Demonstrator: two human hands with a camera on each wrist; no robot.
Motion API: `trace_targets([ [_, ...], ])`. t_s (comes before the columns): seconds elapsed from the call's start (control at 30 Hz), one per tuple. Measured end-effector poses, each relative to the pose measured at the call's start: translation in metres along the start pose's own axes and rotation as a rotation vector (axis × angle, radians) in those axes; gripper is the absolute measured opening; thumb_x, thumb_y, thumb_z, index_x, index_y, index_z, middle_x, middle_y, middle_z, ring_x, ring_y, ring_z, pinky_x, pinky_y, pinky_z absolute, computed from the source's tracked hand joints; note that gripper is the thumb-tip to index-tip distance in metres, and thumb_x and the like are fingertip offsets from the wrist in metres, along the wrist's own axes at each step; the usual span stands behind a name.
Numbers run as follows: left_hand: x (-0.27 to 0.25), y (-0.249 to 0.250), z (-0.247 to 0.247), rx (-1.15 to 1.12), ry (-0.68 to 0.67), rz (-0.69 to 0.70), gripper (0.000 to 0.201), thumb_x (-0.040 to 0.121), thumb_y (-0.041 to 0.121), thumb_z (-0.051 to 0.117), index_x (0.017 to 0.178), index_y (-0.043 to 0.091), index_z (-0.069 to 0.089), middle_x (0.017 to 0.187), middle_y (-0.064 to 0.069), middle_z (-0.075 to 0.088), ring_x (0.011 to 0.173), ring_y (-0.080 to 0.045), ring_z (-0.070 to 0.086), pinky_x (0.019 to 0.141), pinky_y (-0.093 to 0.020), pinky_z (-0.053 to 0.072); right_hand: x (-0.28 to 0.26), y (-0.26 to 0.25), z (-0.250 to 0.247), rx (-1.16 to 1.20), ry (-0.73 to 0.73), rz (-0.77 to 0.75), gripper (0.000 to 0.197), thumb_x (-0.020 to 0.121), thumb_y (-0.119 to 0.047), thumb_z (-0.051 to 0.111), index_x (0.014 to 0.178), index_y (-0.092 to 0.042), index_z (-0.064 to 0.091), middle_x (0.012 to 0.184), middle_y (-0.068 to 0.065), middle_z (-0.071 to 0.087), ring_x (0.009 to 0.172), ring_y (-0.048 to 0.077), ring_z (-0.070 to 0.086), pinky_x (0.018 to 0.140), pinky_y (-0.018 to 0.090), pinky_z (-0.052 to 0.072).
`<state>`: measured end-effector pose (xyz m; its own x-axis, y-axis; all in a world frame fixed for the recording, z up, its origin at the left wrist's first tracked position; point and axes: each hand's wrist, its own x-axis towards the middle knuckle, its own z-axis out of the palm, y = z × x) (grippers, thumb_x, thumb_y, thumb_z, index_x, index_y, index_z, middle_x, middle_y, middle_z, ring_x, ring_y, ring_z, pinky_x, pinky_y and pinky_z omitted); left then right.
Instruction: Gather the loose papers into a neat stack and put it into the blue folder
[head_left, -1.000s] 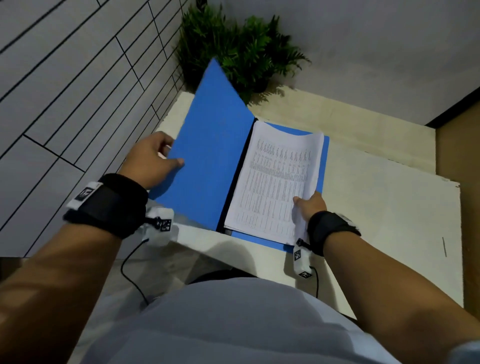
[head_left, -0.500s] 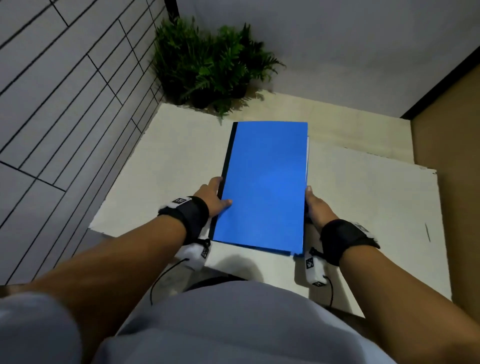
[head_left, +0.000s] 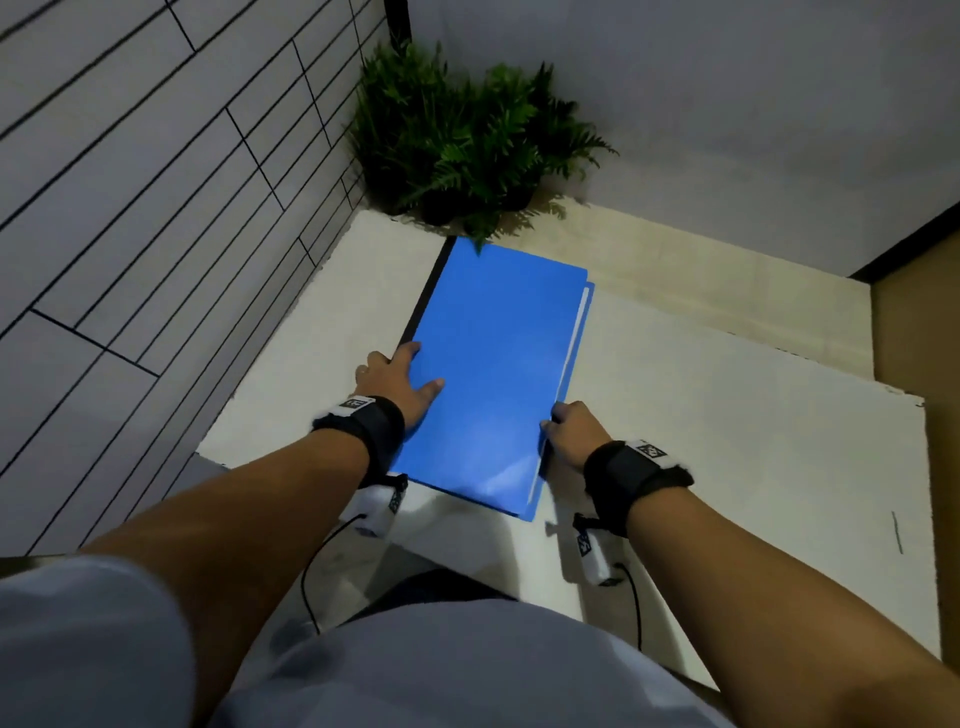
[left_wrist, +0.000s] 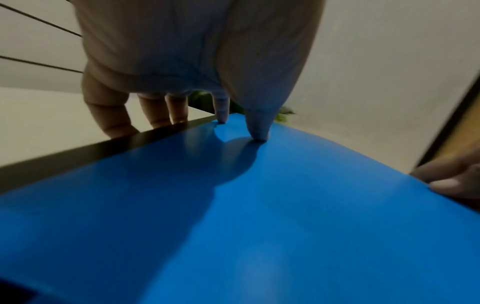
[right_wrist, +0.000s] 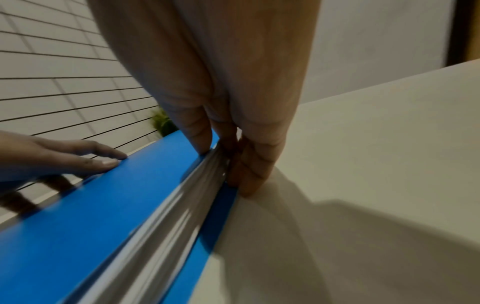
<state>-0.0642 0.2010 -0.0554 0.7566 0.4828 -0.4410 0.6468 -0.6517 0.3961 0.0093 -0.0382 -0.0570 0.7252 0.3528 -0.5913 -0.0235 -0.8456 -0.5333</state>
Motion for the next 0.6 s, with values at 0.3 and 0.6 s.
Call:
trace_targets([
  [0.3,0.029,-0.070,-0.067,0.032,0.071,-0.185,0.100,0.070,0.073,0.066,0.153,0.036,0.024,0.147,-0.019,0.036,0.139,-0.043,0.030,0.109,-0.056,0.037,0.033,-0.100,0.051,-0.184,-0.162,-0.139,0.029,0.101,-0.017,0.044,0.113,0.007,0.054,0.125,0.028,0.048,0.105,0.037,0.056,0.078,0.035,0.038],
  [0.6,0.026,-0.058,-0.054,0.190,0.092,-0.140,0.081,0.087,0.055,0.059,0.154,0.035,0.020,0.164,-0.013,0.011,0.147,-0.040,0.015,0.115,-0.059,0.026,0.023,-0.113,0.046,-0.392,-0.110,-0.162,0.044,0.099,-0.029,0.047,0.135,-0.004,0.044,0.134,0.018,0.043,0.114,0.037,0.055,0.082,0.034,0.041],
])
